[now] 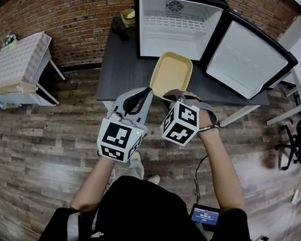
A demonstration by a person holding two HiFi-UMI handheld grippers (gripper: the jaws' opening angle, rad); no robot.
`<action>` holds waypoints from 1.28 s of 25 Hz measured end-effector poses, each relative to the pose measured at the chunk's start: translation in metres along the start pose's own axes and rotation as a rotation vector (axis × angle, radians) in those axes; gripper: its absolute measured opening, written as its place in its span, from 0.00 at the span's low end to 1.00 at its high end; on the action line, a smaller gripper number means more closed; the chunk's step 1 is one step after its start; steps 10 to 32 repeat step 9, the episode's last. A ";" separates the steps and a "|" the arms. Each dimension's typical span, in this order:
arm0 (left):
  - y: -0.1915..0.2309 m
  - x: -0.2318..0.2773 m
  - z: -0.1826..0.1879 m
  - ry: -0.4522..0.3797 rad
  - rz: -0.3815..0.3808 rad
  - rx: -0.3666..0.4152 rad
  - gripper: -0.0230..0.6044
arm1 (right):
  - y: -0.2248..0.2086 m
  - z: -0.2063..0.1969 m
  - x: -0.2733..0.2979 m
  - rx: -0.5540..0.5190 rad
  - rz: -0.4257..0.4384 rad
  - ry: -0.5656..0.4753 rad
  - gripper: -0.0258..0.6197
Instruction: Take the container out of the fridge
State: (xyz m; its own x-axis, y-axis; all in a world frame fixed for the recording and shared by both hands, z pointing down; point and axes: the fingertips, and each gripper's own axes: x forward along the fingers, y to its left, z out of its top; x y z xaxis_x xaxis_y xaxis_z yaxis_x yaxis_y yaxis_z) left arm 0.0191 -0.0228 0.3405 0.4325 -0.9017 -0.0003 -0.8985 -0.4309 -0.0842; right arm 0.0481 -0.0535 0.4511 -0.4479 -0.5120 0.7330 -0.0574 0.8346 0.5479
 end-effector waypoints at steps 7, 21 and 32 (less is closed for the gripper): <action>-0.002 0.001 0.000 0.001 -0.004 0.002 0.06 | 0.000 -0.003 0.000 0.001 -0.001 0.002 0.12; -0.002 0.002 -0.001 0.002 -0.004 0.003 0.06 | -0.001 -0.003 0.000 0.002 -0.001 0.003 0.12; -0.002 0.002 -0.001 0.002 -0.004 0.003 0.06 | -0.001 -0.003 0.000 0.002 -0.001 0.003 0.12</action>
